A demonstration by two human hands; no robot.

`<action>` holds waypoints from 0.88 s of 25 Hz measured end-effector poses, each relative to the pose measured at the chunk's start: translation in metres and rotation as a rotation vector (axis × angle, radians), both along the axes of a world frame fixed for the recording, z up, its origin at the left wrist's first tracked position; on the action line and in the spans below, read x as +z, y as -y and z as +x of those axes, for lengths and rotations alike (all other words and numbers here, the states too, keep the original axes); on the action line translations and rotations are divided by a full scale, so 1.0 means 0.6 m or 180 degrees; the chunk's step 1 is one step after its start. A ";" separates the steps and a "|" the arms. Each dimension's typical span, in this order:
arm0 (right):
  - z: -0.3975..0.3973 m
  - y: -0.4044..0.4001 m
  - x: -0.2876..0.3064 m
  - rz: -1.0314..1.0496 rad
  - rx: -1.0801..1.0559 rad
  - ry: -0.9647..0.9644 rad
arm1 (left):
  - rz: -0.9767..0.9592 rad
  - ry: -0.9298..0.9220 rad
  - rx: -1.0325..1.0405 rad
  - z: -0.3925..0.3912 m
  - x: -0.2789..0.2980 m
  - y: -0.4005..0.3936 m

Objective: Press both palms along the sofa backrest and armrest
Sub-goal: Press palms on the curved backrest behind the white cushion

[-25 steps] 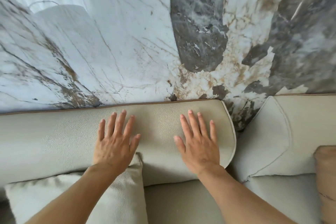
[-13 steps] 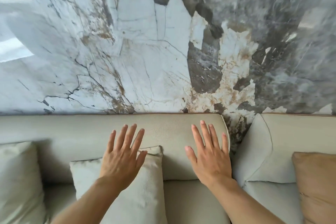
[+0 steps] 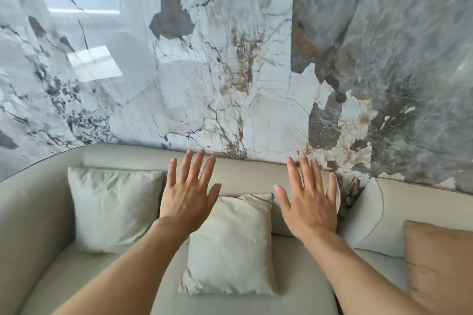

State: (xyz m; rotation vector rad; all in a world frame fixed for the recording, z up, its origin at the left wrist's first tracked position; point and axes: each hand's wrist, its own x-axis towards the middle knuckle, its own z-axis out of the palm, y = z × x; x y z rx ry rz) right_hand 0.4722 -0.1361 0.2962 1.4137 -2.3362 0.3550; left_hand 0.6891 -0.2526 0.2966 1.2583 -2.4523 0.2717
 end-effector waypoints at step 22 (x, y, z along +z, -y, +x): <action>0.541 0.157 0.068 -0.0332 0.1144 0.0576 | 0.0034 -0.0219 0.1346 0.619 0.112 -0.022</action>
